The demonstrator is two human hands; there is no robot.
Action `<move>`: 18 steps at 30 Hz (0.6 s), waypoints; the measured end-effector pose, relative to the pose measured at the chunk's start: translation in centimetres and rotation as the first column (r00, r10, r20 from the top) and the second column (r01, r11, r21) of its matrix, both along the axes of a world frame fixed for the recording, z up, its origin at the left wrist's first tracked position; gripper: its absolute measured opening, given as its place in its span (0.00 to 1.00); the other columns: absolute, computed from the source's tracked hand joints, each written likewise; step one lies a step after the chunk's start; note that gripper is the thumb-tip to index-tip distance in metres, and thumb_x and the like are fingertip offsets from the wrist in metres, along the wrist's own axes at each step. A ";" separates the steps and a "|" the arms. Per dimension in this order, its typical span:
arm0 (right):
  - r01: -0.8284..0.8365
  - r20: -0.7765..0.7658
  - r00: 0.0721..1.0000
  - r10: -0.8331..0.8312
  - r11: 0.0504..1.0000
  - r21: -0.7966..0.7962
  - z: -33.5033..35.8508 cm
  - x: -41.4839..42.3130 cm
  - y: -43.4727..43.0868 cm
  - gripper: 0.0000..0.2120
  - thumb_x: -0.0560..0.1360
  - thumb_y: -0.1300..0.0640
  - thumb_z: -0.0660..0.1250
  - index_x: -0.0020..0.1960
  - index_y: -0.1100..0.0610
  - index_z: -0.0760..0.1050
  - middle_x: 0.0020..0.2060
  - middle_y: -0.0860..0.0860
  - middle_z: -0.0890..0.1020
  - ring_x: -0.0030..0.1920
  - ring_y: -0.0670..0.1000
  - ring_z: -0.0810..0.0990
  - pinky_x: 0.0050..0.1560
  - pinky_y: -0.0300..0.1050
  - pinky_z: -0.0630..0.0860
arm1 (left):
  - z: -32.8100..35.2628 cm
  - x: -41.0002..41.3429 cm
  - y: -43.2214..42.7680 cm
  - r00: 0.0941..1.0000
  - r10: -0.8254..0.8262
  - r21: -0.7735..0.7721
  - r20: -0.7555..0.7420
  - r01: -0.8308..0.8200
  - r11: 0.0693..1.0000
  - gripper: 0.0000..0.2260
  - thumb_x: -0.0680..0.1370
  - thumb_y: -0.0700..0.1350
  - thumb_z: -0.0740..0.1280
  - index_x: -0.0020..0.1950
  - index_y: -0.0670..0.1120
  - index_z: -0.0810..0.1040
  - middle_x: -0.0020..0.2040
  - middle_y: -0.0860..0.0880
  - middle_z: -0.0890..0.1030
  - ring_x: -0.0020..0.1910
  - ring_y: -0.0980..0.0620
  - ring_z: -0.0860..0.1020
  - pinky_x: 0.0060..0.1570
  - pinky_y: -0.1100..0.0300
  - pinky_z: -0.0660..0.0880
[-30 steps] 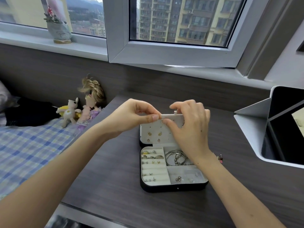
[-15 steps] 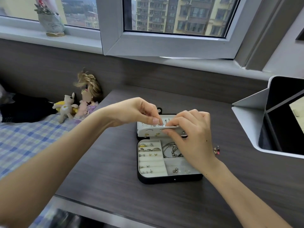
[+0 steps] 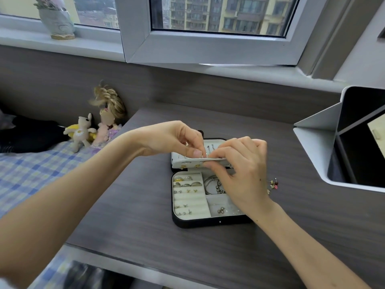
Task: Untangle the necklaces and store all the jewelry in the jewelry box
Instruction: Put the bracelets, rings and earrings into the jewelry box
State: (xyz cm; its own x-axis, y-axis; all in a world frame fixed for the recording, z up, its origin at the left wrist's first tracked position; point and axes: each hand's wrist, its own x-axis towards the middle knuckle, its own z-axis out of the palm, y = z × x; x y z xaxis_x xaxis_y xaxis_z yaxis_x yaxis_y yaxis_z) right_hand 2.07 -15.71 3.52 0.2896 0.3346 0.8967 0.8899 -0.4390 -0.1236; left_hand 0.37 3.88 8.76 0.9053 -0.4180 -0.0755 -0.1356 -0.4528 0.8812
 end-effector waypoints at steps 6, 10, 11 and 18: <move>0.002 -0.012 1.000 -0.002 1.000 -0.004 0.0 0.0 0.0 0.12 0.72 0.48 0.69 0.37 0.55 0.80 0.35 0.46 0.80 0.39 0.50 0.76 0.46 0.46 0.62 | -0.1 0.1 -0.1 1.000 0.007 -0.022 0.011 -0.007 1.000 0.04 0.70 0.44 0.71 0.43 0.47 0.84 0.41 0.55 0.79 0.42 0.56 0.75 0.48 0.61 0.72; 0.003 -0.022 1.000 -0.004 1.000 -0.010 0.0 0.0 0.0 0.12 0.72 0.48 0.69 0.37 0.55 0.80 0.36 0.46 0.81 0.39 0.51 0.77 0.46 0.47 0.63 | 0.0 0.1 0.0 1.000 -0.002 -0.021 0.017 0.002 1.000 0.03 0.70 0.44 0.72 0.41 0.49 0.85 0.41 0.55 0.79 0.42 0.55 0.75 0.48 0.60 0.72; 0.004 -0.026 1.000 -0.004 1.000 -0.010 0.0 0.0 0.0 0.12 0.72 0.48 0.69 0.37 0.55 0.80 0.36 0.46 0.81 0.39 0.51 0.77 0.46 0.47 0.63 | 0.1 0.1 0.0 1.000 -0.003 -0.016 0.021 0.003 1.000 0.02 0.71 0.45 0.73 0.41 0.51 0.85 0.41 0.55 0.79 0.42 0.54 0.74 0.48 0.60 0.72; 0.002 -0.046 0.999 -0.003 1.000 -0.013 0.2 -0.1 -0.1 0.11 0.72 0.48 0.70 0.37 0.55 0.80 0.36 0.46 0.80 0.39 0.51 0.76 0.46 0.48 0.63 | 0.9 0.0 -0.2 0.991 -0.048 0.082 0.126 0.037 0.996 0.03 0.69 0.47 0.72 0.40 0.54 0.84 0.40 0.56 0.78 0.41 0.49 0.72 0.44 0.60 0.70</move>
State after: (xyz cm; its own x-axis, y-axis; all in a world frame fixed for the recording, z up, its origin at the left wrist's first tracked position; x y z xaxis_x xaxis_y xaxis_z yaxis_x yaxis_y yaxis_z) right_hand 2.01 -15.78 3.71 0.3314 0.3456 0.8779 0.8823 -0.4431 -0.1586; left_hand 0.42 3.65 9.69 0.8911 -0.4537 0.0055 -0.2657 -0.5120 0.8169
